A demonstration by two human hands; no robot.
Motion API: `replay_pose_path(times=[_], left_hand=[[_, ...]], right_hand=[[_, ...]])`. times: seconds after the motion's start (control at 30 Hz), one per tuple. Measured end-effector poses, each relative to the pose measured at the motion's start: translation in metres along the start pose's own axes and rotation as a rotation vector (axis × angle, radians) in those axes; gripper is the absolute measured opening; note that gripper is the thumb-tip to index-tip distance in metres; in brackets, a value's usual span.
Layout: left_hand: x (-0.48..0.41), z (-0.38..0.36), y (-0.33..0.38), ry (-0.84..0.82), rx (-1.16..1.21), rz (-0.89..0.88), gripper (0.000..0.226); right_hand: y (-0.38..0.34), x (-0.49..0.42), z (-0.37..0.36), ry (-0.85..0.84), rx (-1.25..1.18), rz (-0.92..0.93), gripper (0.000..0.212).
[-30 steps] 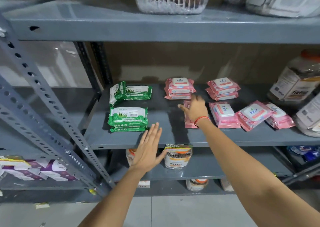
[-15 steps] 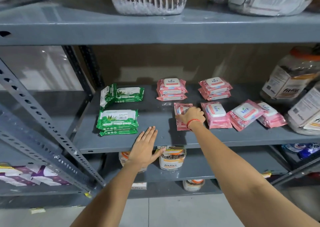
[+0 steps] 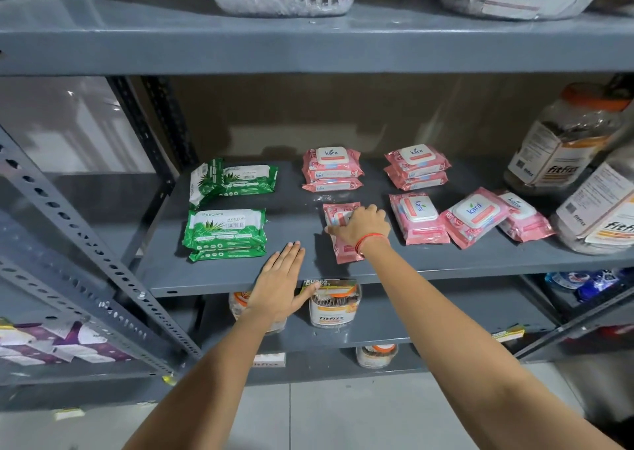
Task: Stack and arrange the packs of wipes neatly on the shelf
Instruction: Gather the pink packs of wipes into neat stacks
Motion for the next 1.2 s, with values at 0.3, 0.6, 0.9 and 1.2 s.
replay_pose_path(times=[0.3, 0.6, 0.9, 1.2], left_hand=[[-0.001, -0.003, -0.001, 0.007, 0.02, 0.016, 0.07], [-0.003, -0.004, -0.002, -0.013, 0.028, 0.005, 0.069], [-0.003, -0.001, -0.001, -0.048, 0.045, 0.013, 0.07], [-0.003, 0.001, -0.001, -0.091, 0.025, 0.001, 0.076]], right_hand=[[-0.007, -0.017, 0.007, -0.255, 0.185, 0.299, 0.069], [0.003, -0.021, 0.002, -0.263, 0.101, 0.42, 0.094], [0.003, -0.022, -0.004, -0.309, 0.002, 0.513, 0.087], [0.039, -0.028, 0.022, -0.117, -0.232, 0.386, 0.08]])
Point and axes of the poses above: each hand's wrist, its own x-axis away from the middle knuckle, its own z-axis out of the back of the hand, y = z × x, the point moved 4 cm from there along -x, towards the middle knuckle, and after that the axes turned 11 degrees about z, right-handed, at the moved point
